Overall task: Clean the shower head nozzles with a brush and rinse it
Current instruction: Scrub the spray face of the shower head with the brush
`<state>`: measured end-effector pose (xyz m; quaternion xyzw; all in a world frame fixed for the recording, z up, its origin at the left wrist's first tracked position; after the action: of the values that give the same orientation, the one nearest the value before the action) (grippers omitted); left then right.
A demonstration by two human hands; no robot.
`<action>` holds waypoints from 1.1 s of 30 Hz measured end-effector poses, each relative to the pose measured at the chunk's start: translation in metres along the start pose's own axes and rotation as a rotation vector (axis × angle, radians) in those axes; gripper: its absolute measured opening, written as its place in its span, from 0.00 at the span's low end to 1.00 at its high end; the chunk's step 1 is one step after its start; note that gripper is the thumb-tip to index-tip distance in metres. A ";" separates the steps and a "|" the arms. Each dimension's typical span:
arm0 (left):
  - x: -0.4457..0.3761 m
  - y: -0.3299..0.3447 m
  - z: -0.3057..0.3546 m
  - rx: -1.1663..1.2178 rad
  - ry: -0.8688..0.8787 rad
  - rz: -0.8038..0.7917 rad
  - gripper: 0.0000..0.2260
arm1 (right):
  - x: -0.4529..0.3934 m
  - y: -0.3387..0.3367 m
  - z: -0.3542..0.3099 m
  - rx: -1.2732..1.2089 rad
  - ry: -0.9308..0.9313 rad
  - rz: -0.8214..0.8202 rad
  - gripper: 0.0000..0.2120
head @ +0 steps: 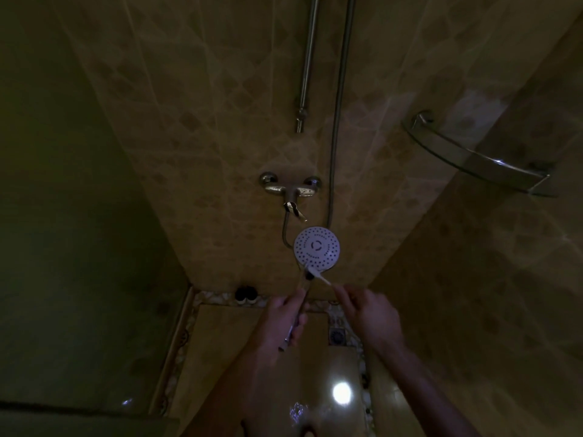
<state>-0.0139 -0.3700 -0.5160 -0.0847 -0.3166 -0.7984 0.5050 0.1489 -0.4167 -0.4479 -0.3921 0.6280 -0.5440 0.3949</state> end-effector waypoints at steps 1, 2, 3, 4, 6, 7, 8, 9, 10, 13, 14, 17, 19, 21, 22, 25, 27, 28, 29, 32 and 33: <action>0.000 0.000 0.001 -0.004 0.005 -0.001 0.16 | -0.002 -0.001 0.004 -0.010 0.020 0.006 0.23; 0.000 0.001 0.002 -0.008 0.007 0.000 0.16 | -0.008 -0.004 0.010 -0.025 0.041 0.008 0.23; 0.001 0.002 0.003 -0.012 0.005 0.004 0.16 | -0.016 -0.010 0.017 -0.045 0.065 0.011 0.24; 0.002 0.003 0.005 -0.015 0.001 0.007 0.16 | -0.025 -0.019 0.024 -0.075 0.102 0.028 0.24; 0.004 0.007 0.007 -0.015 0.000 -0.004 0.16 | -0.040 -0.034 0.043 -0.119 0.210 0.072 0.23; 0.005 0.010 0.008 -0.015 0.002 -0.013 0.15 | -0.045 -0.038 0.049 -0.121 0.240 0.089 0.22; 0.006 0.012 0.008 -0.016 0.005 -0.020 0.15 | -0.046 -0.040 0.050 -0.118 0.240 0.102 0.22; 0.007 0.012 0.008 -0.017 0.004 -0.020 0.15 | -0.044 -0.040 0.047 -0.118 0.213 0.106 0.22; 0.007 0.011 0.008 -0.015 0.002 -0.015 0.15 | -0.039 -0.038 0.040 -0.109 0.169 0.109 0.23; 0.007 0.003 0.005 -0.015 -0.014 0.009 0.15 | -0.017 -0.030 0.017 0.031 0.006 0.119 0.26; 0.007 0.001 0.004 -0.015 -0.016 0.015 0.14 | -0.013 -0.027 0.014 0.070 -0.023 0.122 0.26; 0.007 0.002 0.004 -0.018 -0.011 0.006 0.14 | -0.021 -0.027 0.014 0.112 -0.042 0.110 0.25; 0.007 0.006 0.005 -0.033 -0.005 -0.004 0.14 | -0.037 -0.034 0.024 0.073 0.000 0.091 0.23; 0.006 0.009 0.005 -0.050 0.004 -0.011 0.15 | -0.050 -0.044 0.039 0.035 0.087 0.094 0.23; 0.006 0.010 0.005 -0.056 0.008 -0.007 0.15 | -0.053 -0.046 0.042 0.033 0.111 0.104 0.23; 0.006 0.009 0.007 -0.066 0.023 -0.003 0.16 | -0.035 -0.037 0.019 0.054 0.030 0.111 0.28; 0.006 0.006 0.009 -0.076 0.027 0.002 0.16 | -0.016 -0.027 -0.001 0.093 -0.057 0.114 0.29; 0.006 0.005 0.010 -0.083 0.025 0.006 0.16 | -0.015 -0.026 -0.004 0.115 -0.071 0.125 0.28; 0.006 0.004 0.010 -0.091 0.022 0.008 0.16 | -0.019 -0.029 -0.002 0.124 -0.060 0.133 0.27; 0.007 0.008 0.011 -0.105 0.029 -0.011 0.16 | -0.047 -0.046 0.014 0.105 0.040 0.122 0.24; 0.008 0.010 0.012 -0.107 0.039 -0.026 0.16 | -0.055 -0.053 0.022 0.088 0.078 0.125 0.24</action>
<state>-0.0112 -0.3722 -0.4990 -0.0921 -0.2645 -0.8222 0.4955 0.1931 -0.3797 -0.3932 -0.3126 0.6417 -0.5603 0.4201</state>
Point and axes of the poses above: each hand's wrist, its own x-axis away from the middle knuckle, its own y-axis out of the palm, z = x × y, the point moved 10 cm from there along -x, towards the middle knuckle, and after that the axes turned 15 degrees about x, right-handed, at the moved point
